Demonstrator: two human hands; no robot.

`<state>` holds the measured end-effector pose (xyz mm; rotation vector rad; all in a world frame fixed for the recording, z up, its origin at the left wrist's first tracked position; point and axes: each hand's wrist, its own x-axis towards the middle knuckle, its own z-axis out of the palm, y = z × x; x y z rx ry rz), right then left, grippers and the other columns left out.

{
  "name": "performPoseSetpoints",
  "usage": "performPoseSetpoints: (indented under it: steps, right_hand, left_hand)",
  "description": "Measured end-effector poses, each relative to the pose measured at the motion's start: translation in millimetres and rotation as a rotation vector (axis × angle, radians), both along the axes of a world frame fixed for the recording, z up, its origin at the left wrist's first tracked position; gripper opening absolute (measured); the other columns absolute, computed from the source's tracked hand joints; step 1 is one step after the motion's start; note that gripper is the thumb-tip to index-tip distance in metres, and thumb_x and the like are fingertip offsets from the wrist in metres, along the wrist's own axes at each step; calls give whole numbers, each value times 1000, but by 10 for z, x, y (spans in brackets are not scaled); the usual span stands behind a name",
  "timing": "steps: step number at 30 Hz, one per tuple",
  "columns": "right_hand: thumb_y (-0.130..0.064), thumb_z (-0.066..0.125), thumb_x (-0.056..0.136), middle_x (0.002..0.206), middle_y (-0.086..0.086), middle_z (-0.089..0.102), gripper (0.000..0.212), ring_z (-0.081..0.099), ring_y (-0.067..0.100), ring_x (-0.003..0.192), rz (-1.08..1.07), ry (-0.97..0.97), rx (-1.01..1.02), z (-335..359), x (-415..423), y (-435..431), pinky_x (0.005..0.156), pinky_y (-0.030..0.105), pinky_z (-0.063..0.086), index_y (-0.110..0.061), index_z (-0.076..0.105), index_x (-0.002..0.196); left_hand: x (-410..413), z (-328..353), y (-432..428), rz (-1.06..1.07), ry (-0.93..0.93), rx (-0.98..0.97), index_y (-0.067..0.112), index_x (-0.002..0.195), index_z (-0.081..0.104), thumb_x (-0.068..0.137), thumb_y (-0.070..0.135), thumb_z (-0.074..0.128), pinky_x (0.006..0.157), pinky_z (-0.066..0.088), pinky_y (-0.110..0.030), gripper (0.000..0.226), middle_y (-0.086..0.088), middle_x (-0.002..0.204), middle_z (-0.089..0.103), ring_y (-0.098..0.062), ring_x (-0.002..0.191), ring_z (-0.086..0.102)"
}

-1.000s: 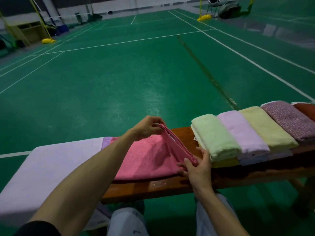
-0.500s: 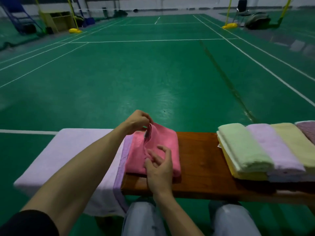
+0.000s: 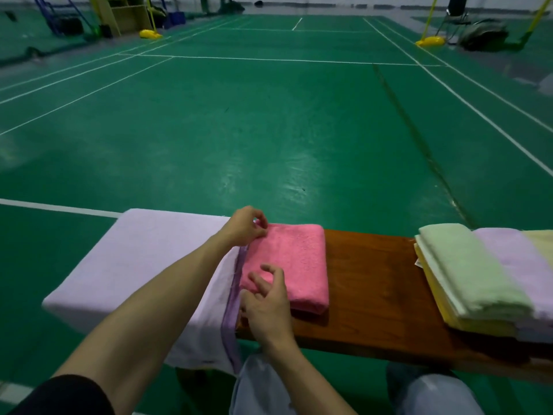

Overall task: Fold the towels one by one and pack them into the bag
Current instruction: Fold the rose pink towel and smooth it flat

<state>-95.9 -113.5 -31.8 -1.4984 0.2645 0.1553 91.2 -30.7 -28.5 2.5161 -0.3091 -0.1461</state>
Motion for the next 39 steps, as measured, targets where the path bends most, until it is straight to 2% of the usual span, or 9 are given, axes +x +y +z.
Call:
performPoseSetpoints:
  steps: [4, 6, 9, 16, 22, 28, 32, 36, 39]
  right_hand:
    - [-5, 60, 89, 109, -5, 63, 34, 63, 15, 97, -123, -136, -183, 89, 138, -197, 79, 22, 55, -35, 49, 99]
    - [-12, 63, 89, 112, -7, 58, 27, 55, 14, 106, -290, -213, -432, 70, 247, -283, 92, 26, 47, -30, 52, 105]
    - [-28, 66, 88, 136, 0, 45, 47, 37, 18, 129, -301, -87, -659, -57, 344, -308, 111, 34, 28, -21, 46, 130]
    - [-56, 75, 74, 158, 7, 22, 102, 20, 23, 146, 43, -109, -981, -180, 444, -968, 120, 36, 17, -17, 20, 152]
    - [-64, 77, 67, 164, -8, 13, 114, 10, 10, 149, 652, -144, -1288, 117, 645, -1975, 122, 45, -1, -33, 11, 155]
    - [-60, 79, 67, 164, 1, 12, 114, -1, 12, 151, 756, -188, -1233, 205, 730, -2224, 120, 46, -13, -37, 10, 155]
    - [-100, 37, 42, 164, -5, -9, 139, -18, 9, 147, 697, -206, -1227, -29, 618, -2084, 116, 44, -19, -31, -4, 156]
    - [-109, 13, 29, 155, -9, -33, 152, -35, 9, 138, 667, -173, -1339, -308, 654, -2135, 109, 52, -25, -28, -23, 152]
    - [-110, 8, 26, 149, -11, -40, 149, -37, 11, 137, 659, -157, -1375, -319, 669, -2137, 106, 57, -26, -29, -32, 145]
  left_hand:
    - [22, -20, 25, -142, -194, 59, 6, 94, 73, 82, 10, 73, 95, 36, -23, 12, -13, 112, 56, -26, 106, 53]
    - [-5, 6, -1, -274, -305, 74, 9, 95, 72, 84, 11, 71, 101, 36, -32, 11, -13, 118, 58, -28, 113, 51]
    - [-117, 11, -107, -520, -288, 127, 11, 100, 70, 89, 12, 63, 98, 45, -37, 13, -9, 117, 61, -24, 108, 56]
    - [-276, -15, -172, -580, -165, 350, 27, 139, 46, 91, 41, 58, 103, 41, -36, 52, -8, 137, 48, -25, 119, 49]
    - [-635, 103, -496, -752, -356, 644, 15, 107, 61, 78, 73, 53, 91, 43, -31, 65, -1, 109, 52, -14, 93, 39]
    - [-810, -52, -797, -775, -322, 590, 7, 142, 35, 74, 85, 43, 118, 22, -42, 104, -11, 155, 25, -27, 141, 22]
    - [-754, -100, -743, -665, -172, 339, 11, 140, 31, 81, 72, 53, 115, 29, -41, 88, -7, 155, 26, -18, 134, 32]
    - [-655, -263, -666, -690, -130, 484, 18, 153, -9, 76, 81, 41, 118, -8, -32, 111, 2, 160, -14, -7, 145, -11]
    - [-523, -341, -627, -678, -143, 493, 26, 150, -18, 70, 87, 33, 120, -9, -39, 113, 7, 156, -24, -5, 143, -22]
